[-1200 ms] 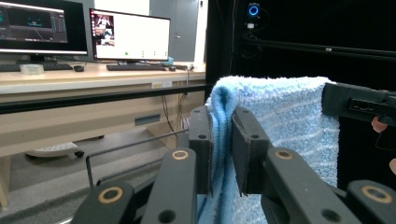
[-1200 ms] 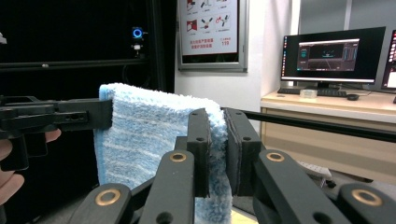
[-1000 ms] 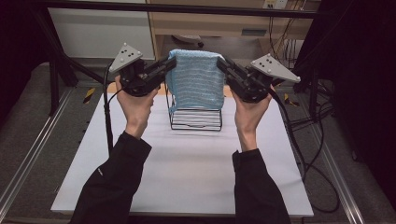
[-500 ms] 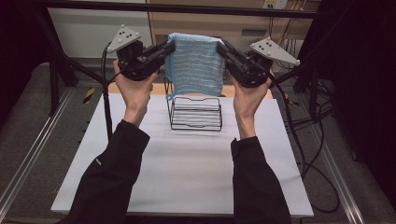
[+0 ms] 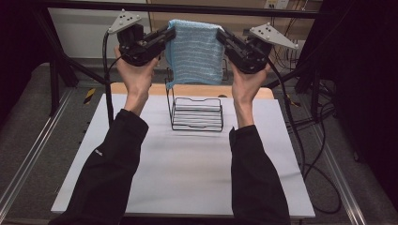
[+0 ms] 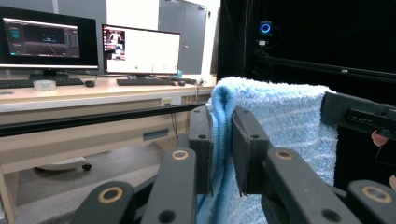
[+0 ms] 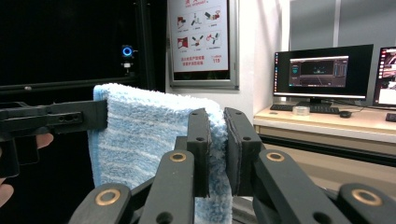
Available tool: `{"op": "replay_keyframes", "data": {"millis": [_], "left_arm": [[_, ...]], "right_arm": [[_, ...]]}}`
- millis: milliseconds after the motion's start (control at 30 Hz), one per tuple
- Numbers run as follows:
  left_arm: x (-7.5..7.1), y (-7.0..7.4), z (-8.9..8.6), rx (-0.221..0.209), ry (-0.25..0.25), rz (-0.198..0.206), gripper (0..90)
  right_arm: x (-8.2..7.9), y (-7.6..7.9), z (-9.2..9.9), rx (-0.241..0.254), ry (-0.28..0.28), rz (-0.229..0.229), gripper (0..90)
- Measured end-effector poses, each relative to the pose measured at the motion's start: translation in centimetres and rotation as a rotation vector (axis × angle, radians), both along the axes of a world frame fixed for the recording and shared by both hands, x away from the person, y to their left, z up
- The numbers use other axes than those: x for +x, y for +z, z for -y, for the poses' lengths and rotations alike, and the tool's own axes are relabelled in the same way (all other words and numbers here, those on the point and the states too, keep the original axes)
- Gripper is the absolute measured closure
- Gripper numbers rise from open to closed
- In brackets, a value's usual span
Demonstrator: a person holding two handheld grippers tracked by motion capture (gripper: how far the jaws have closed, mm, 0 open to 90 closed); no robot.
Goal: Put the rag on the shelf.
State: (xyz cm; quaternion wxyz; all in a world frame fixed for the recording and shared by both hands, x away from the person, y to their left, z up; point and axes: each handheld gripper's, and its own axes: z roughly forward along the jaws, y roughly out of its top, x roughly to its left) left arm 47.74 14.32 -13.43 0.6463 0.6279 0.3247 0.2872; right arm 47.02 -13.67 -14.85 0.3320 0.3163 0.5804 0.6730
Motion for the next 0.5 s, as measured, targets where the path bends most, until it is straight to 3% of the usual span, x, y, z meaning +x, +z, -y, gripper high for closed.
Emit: {"op": "replay_keyframes", "data": {"millis": [300,500], "left_arm": [[1.5,1.6,0.7,0.031,0.024,0.011,78.7],[2.7,1.9,1.2,0.033,0.022,0.014,78.7]], "right_arm": [[1.3,0.8,0.1,0.013,-0.02,0.006,81.7],[1.8,1.1,0.3,0.035,-0.048,0.018,81.7]]}}
